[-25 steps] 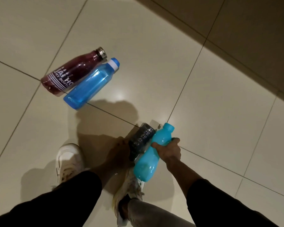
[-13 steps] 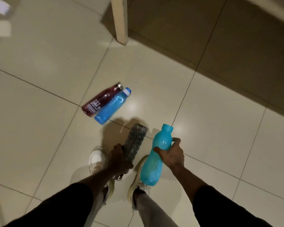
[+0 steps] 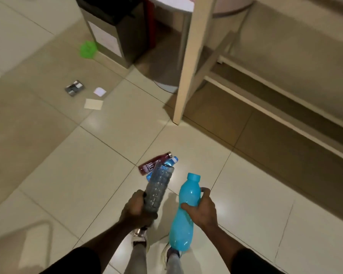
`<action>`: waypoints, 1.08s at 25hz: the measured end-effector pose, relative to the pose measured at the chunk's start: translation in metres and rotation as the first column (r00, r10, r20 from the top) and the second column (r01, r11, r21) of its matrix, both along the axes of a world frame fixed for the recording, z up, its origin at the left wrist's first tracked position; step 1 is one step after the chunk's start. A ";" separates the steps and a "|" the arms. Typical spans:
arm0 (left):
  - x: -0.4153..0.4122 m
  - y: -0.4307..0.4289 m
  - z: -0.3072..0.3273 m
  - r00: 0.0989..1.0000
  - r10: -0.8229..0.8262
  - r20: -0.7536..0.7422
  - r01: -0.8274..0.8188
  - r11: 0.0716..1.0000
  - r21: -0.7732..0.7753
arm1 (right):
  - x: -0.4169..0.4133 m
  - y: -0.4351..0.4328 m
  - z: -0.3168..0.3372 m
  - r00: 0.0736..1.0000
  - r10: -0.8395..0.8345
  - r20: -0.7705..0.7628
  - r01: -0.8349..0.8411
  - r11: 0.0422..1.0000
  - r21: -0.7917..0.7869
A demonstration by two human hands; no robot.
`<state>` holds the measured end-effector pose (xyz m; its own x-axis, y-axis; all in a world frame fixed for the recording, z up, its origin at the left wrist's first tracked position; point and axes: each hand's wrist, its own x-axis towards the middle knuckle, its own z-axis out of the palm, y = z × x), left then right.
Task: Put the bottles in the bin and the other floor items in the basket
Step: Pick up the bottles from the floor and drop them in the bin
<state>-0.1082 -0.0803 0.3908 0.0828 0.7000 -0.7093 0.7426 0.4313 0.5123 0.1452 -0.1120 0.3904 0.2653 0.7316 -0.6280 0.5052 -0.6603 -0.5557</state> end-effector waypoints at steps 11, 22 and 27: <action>-0.147 -0.051 0.138 0.996 0.073 -0.060 -0.061 0.982 0.178 | -0.118 0.011 0.128 0.956 0.292 0.034 -0.294 0.940 0.171; -0.296 -0.006 0.190 0.959 0.281 -0.036 -0.261 0.927 0.271 | -0.252 0.105 0.193 0.952 0.302 0.054 -0.300 0.876 0.377; -0.334 0.022 0.201 0.940 0.342 0.008 -0.329 0.898 0.292 | -0.295 0.151 0.211 0.935 0.343 0.094 -0.351 0.850 0.393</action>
